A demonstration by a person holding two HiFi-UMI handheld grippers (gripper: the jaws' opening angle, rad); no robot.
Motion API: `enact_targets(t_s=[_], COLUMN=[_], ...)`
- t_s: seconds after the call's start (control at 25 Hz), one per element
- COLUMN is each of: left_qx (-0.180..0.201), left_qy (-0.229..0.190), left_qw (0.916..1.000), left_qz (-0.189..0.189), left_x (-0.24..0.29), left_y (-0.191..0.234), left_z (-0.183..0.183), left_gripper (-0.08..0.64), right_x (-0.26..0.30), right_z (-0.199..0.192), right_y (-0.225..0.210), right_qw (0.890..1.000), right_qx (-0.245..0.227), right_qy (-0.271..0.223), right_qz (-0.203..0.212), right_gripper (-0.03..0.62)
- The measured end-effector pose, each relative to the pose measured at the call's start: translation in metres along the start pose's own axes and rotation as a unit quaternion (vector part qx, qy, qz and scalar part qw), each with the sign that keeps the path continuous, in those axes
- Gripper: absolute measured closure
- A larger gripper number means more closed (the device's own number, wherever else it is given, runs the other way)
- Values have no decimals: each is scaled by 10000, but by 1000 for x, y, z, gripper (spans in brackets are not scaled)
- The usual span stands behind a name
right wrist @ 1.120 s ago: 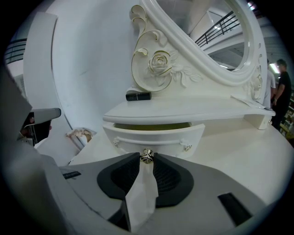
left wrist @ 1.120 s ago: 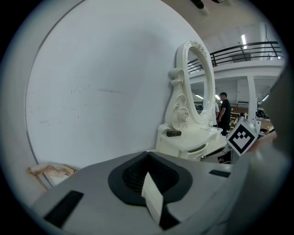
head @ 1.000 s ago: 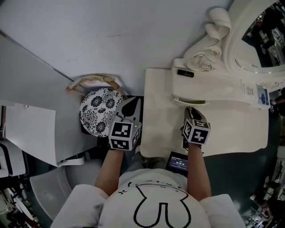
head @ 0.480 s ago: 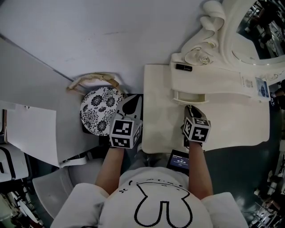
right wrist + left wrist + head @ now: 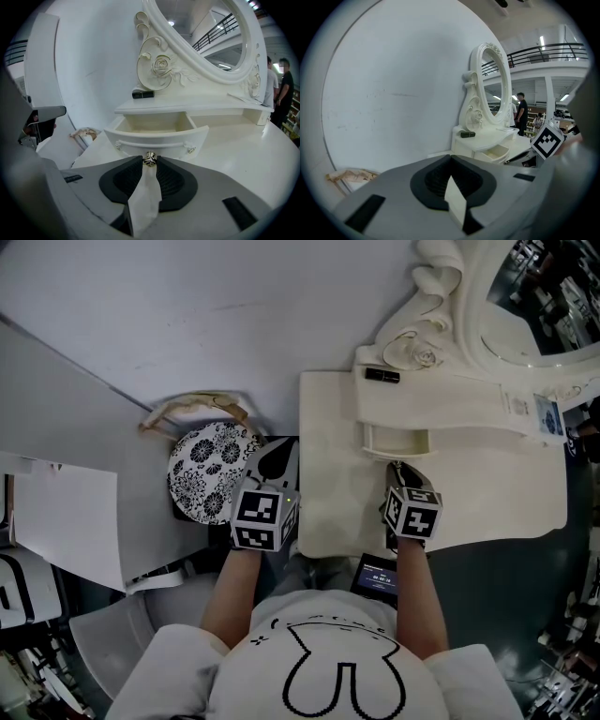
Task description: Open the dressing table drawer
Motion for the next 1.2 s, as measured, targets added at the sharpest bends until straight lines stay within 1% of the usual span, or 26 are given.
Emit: enact_targets(t_s=[0.84, 1.2], left_qx=[48, 43], left_qy=[-39, -102], left_qw=[10000, 9999], left_qz=[-19, 25], left_x=[-12, -15], left_y=[-9, -7], left_z=[-3, 1], left_gripper=[531, 531], right_x=[-10, -7], right_z=[-11, -11], right_y=[0, -2], right_qw=[9999, 10000], right_qx=[-108, 51], right_qy=[33, 14], right_qz=[21, 47], right_gripper=[477, 445])
Point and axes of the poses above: the fingertips, and each gripper's own axes: x forward along the fingers, y to its left, z out of its top, the point moved 10 cm from there along -x, backward along the fingers, and after that the axes turned 2 degrees about y, right-handed, at the moved point
